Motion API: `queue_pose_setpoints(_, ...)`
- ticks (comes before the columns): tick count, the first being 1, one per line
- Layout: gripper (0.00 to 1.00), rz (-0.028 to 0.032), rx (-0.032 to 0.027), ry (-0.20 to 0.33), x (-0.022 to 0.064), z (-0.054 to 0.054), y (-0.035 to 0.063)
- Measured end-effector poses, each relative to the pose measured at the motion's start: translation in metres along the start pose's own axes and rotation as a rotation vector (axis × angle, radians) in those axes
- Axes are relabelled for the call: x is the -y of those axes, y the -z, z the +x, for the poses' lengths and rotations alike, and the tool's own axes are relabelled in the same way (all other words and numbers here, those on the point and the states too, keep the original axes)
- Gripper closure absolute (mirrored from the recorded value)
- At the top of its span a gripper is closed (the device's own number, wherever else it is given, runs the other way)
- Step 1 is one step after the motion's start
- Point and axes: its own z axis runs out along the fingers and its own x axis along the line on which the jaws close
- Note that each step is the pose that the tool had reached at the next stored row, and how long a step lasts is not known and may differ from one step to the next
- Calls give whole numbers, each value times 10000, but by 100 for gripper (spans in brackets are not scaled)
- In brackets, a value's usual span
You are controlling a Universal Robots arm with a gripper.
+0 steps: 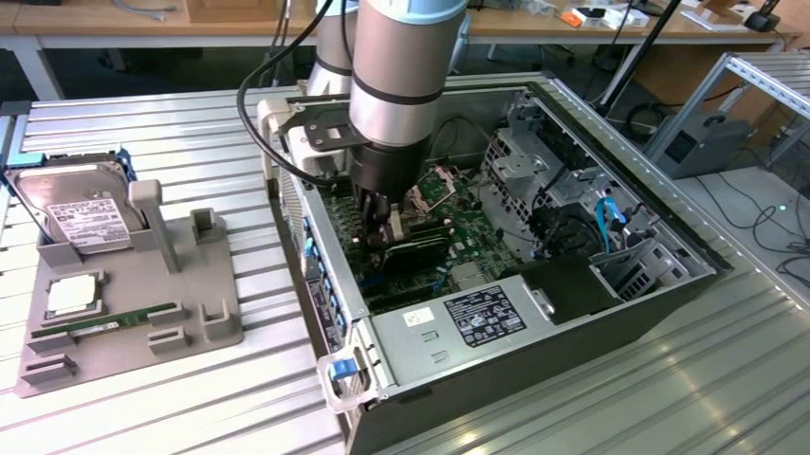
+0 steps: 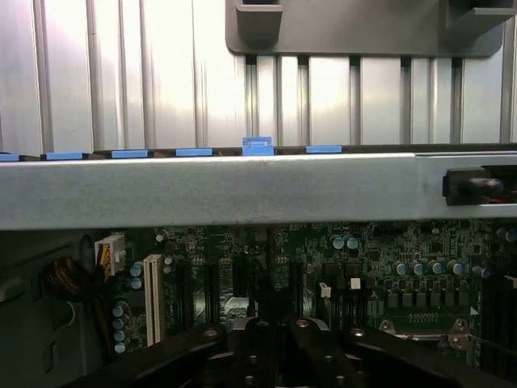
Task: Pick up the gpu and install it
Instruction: 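Press down on the gpu until it lock into place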
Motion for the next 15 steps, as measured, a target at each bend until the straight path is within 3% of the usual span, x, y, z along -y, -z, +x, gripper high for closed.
queue_pose_setpoints(7, 89, 51, 27, -2, -25, -3, 34)
queue_pose_setpoints(11, 89, 67, 12, -1, -25, -13, 154)
queue_pose_setpoints(15, 89, 74, 13, -1, -55, -28, 168)
